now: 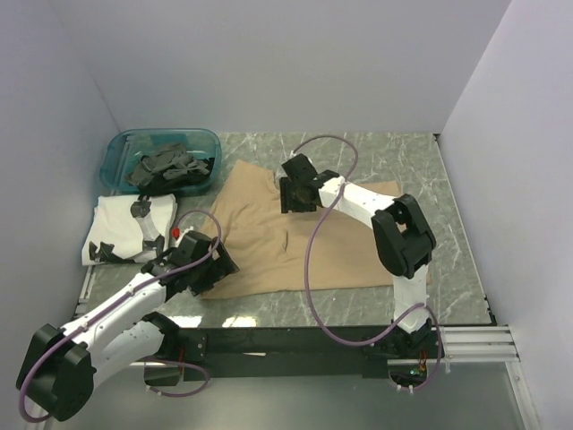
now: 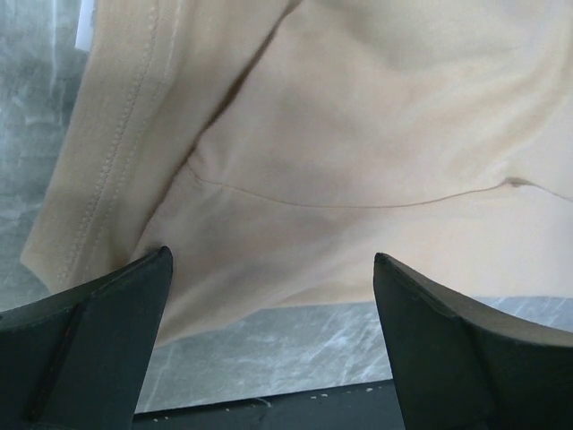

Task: Fold and stack the t-shirts
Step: Fold the tshirt

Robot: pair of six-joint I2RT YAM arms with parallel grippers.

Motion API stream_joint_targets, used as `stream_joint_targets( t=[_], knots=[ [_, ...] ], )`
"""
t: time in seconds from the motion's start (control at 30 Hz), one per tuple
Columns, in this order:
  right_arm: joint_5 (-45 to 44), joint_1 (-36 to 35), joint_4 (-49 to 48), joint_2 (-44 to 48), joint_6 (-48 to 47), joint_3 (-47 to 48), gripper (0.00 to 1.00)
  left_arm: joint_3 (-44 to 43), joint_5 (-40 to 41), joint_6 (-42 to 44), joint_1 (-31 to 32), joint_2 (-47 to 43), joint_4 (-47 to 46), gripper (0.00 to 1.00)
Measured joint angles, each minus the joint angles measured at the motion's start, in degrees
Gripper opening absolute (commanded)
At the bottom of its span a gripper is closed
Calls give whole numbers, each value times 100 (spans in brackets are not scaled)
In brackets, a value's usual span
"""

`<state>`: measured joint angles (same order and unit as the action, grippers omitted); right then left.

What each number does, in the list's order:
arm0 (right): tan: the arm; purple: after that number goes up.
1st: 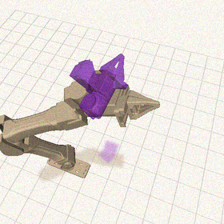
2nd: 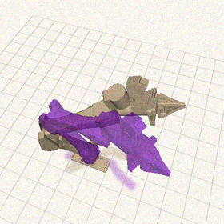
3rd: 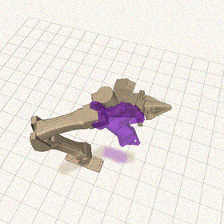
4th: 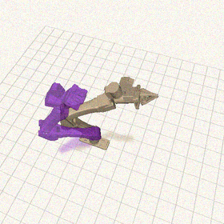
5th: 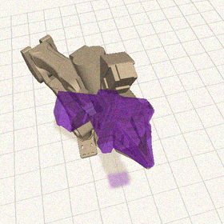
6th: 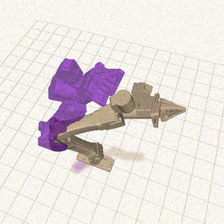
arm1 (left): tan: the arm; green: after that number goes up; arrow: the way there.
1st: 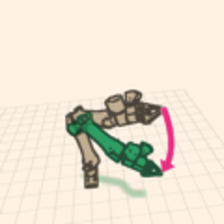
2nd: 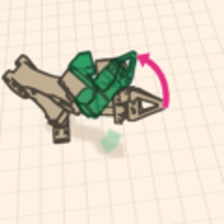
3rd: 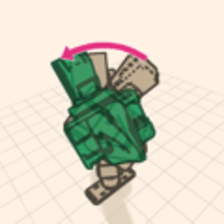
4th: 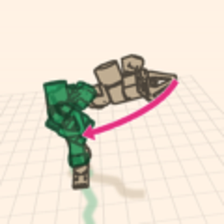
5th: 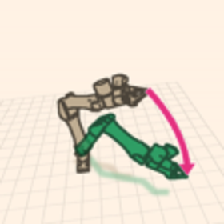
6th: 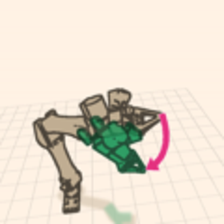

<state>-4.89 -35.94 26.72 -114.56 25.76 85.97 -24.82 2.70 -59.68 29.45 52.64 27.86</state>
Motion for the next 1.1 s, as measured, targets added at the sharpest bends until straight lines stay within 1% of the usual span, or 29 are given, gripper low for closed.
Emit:
stream_joint_targets(
  t=[0.1,0.2,0.27,0.4,0.47,0.5,0.57,0.6,0.7,0.77,0.83,0.93,1.0,1.1],
  knots=[
    [-116,74,48,374,4,-131,62,-293,35,57,0,46,90,100],
    [-170,323,-4,1163,87,-588,64,-977,153,254,0,345,85,100],
    [-170,658,-101,1810,179,-968,65,-1504,247,402,0,664,9,99],
    [-326,1526,-328,2865,308,-1685,72,-2889,503,796,-4,1670,-201,99],
    [-457,1969,-365,3202,334,-1950,74,-3716,654,994,-44,2380,-264,100],
    [-474,2168,-369,3318,334,-2059,77,-4190,710,1106,-72,2817,-306,100],
    [-507,2522,-358,3475,332,-2223,81,-5184,778,1281,-166,3707,-280,99],
    [-520,2702,-361,3530,326,-2299,84,-5578,793,1362,-219,4092,-275,99],
    [-415,3165,-396,3641,273,-2487,87,-7053,839,1569,-417,5482,-98,100],
    [-238,3403,-490,3663,210,-2562,88,-7932,881,1670,-531,6253,103,99],
    [-7,3606,-590,3661,149,-2608,88,-9020,940,1768,-669,7176,407,99],
    [280,3777,-706,3620,114,-2614,88,-10203,1084,1899,-822,8153,739,99],
    [444,3842,-782,3556,96,-2614,88,-10526,1215,2006,-894,8526,715,100],
    [599,3886,-835,3440,76,-2614,88,-10504,1519,2251,-990,8769,664,100]
  ],
)
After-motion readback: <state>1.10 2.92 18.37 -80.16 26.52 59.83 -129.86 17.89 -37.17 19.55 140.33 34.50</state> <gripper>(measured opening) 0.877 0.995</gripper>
